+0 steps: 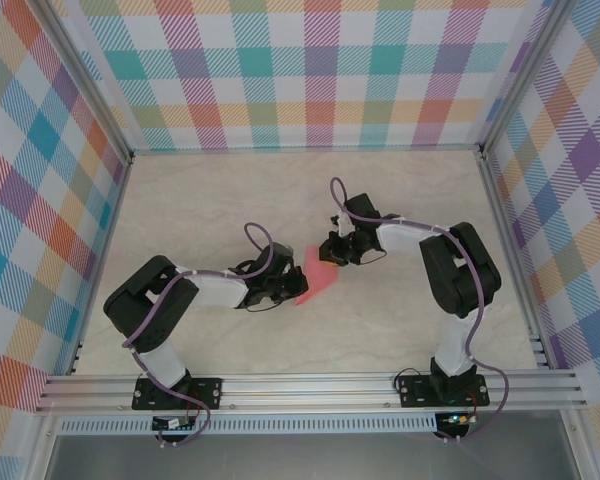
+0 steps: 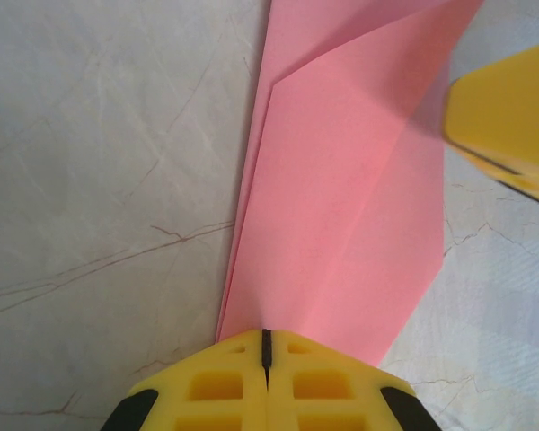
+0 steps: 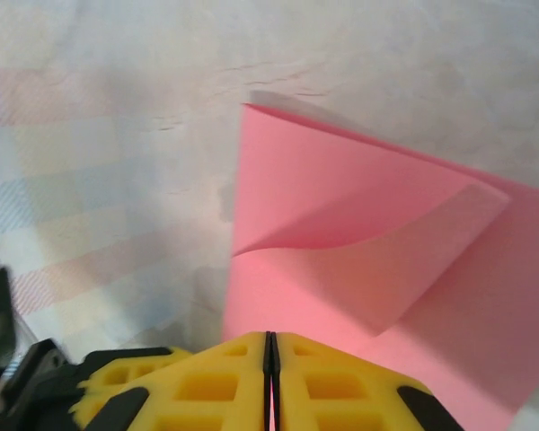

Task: Fold a paper plane with a square sheet of paper (pick it up from the middle)
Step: Fourth fold the wing at the center of the table.

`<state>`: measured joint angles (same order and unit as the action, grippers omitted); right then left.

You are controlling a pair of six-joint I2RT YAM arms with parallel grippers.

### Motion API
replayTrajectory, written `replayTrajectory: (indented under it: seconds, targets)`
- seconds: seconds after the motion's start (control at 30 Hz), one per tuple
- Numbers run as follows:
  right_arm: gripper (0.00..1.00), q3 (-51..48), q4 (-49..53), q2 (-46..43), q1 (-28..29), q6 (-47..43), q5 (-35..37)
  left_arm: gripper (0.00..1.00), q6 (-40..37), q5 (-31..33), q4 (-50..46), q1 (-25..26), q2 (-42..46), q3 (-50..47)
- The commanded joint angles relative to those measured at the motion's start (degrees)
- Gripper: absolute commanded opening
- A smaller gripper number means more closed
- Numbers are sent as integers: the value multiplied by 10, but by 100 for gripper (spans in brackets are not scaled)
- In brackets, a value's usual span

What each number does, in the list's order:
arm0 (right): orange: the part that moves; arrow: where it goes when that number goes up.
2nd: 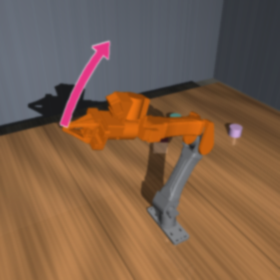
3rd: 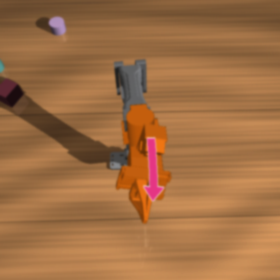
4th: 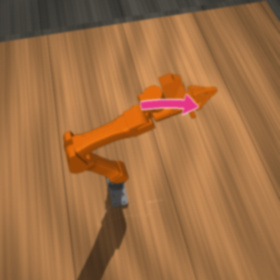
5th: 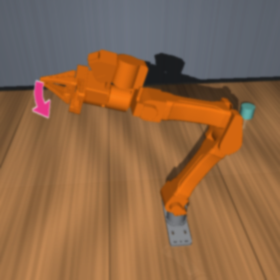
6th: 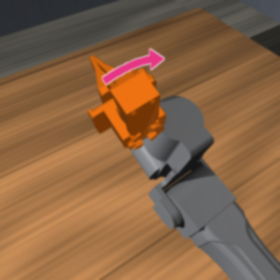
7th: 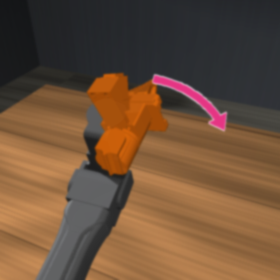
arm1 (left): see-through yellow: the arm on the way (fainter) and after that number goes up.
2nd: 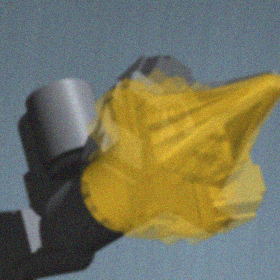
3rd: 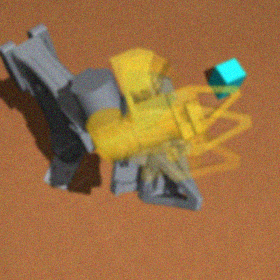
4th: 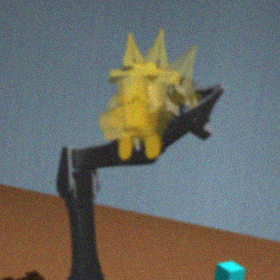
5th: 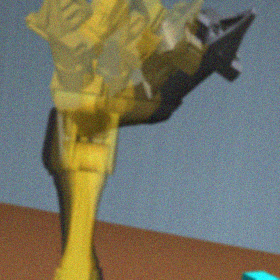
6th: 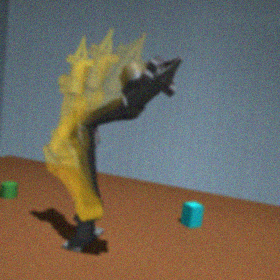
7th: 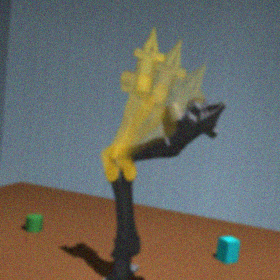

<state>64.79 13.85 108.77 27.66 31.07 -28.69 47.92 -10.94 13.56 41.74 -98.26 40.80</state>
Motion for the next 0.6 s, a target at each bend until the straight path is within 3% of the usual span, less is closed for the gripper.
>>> replayTrajectory:
  seconds: [0.0, 0.33, 0.57]
  targets:
    - [11, -10, -14, 2, 18, 3, -20, 0, -16, 27, -103, -5, -38, -16]
    - [11, 31, 21, 54, 18, -26, 6, 0, -21, 26, -119, -6, -36, -13]
    - [10, 63, 37, 80, -22, -33, 30, 0, -22, 23, -124, -6, -39, -13]
